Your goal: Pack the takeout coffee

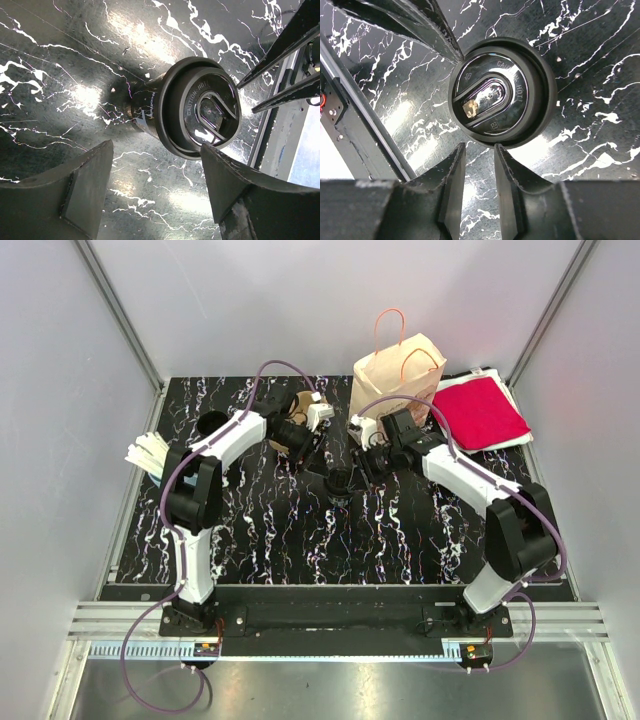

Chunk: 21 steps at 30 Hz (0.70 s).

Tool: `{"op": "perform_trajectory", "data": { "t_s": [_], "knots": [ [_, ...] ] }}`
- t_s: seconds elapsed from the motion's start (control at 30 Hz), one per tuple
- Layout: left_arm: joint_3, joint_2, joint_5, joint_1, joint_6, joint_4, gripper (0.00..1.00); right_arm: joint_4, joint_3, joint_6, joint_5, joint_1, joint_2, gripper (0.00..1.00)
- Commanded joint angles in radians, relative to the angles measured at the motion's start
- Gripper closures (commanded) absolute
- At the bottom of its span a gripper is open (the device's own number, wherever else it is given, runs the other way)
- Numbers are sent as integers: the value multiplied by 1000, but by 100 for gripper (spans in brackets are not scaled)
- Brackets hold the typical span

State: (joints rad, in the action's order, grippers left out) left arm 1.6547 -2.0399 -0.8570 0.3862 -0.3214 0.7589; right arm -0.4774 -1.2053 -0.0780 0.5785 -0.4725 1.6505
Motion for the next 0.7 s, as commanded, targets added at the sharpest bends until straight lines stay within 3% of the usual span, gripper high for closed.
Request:
{"op": "perform_trajectory", "data": {
  "t_s": [0.0, 0.17, 0.23, 0.27, 0.5, 0.67],
  "knots": [
    [27, 30, -2, -10, 1, -21, 26, -13, -33, -31, -19, -9, -86, 63],
    [4, 98, -25, -36, 2, -20, 20, -65, -101, -95, -29, -9, -133, 44],
    [-18, 148, -28, -46, -5, -20, 1, -84, -123, -130, -35, -11, -129, 36],
    [-42, 164, -31, -58, -10, -20, 1, -110, -147, -140, -37, -11, -124, 34],
    [-182, 323, -54, -128, -44, -21, 1, -202, -240, -244, -52, -34, -63, 31],
    [-266, 423, -71, -196, -79, -20, 1, -259, -278, -342, -100, -97, -11, 35]
  ]
}}
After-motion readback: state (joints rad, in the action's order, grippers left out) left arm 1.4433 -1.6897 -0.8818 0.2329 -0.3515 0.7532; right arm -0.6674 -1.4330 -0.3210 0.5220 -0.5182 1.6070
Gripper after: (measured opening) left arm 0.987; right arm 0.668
